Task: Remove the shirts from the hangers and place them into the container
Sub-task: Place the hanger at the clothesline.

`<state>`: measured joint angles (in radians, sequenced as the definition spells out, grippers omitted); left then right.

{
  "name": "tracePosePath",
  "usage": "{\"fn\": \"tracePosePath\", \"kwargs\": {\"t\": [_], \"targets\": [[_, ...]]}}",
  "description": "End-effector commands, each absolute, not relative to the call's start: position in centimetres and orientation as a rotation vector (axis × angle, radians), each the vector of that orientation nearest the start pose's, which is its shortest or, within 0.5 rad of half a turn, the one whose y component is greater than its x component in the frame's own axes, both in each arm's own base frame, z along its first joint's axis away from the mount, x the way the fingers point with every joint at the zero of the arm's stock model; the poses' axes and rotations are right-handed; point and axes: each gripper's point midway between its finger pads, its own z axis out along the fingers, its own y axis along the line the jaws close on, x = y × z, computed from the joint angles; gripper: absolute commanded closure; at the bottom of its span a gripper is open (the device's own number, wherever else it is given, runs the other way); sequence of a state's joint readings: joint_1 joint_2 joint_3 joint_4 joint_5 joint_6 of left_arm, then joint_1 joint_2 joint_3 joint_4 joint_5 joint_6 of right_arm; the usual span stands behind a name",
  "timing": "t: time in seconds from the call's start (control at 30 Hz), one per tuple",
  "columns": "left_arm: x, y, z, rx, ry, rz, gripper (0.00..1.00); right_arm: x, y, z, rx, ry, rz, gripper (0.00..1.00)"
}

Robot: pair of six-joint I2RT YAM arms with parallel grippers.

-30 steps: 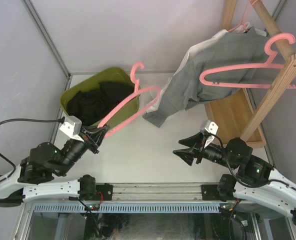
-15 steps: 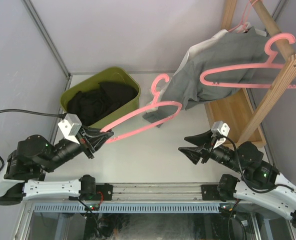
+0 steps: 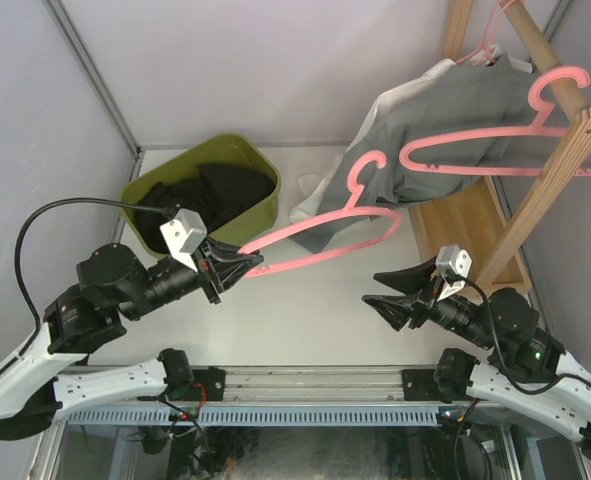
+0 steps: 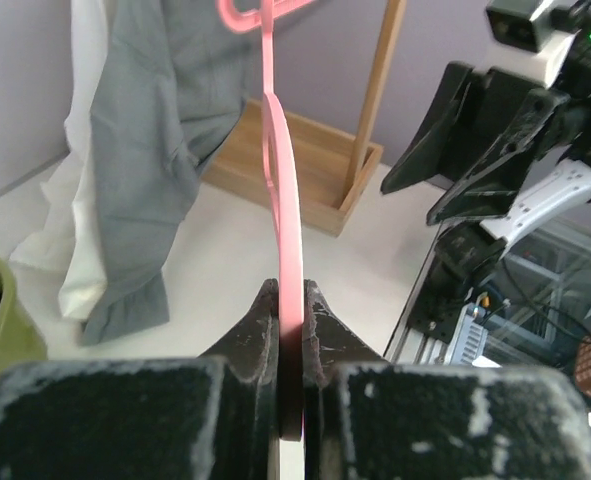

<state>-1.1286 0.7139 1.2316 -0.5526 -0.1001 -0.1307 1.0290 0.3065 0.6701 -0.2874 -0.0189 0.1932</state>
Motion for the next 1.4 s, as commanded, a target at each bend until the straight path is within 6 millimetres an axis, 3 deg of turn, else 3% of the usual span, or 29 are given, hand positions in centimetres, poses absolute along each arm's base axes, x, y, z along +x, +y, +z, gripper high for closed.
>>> {"fn": "tracePosePath", "kwargs": {"t": [0.0,0.2,0.4,0.73,1.07,1.37], "targets": [[10.2,-24.6,45.8,0.787,1.302,-1.089,1.0,10.5,19.7,32.5,-0.654,1.387,0.995,0.48],[12.2,-27.0,47.6,0.795,1.211,-1.169,1.0,10.0,19.3,33.2,-0.659,1.345,1.003,0.48],[15.5,-30.3,49.3,0.793,1.123,-1.193,1.0,9.9,18.9,33.6,-0.65,1.325,1.005,0.48],[18.4,-35.6,53.1,0.829,0.971,-1.258,1.0,9.9,18.4,34.4,-0.632,1.289,0.994,0.48],[20.1,-39.1,54.9,0.839,0.891,-1.333,1.0,9.7,16.9,34.7,-0.582,1.276,0.983,0.49],[21.3,-43.2,54.2,0.897,0.925,-1.437,1.0,10.0,16.2,34.7,-0.551,1.28,0.962,0.49]]}}
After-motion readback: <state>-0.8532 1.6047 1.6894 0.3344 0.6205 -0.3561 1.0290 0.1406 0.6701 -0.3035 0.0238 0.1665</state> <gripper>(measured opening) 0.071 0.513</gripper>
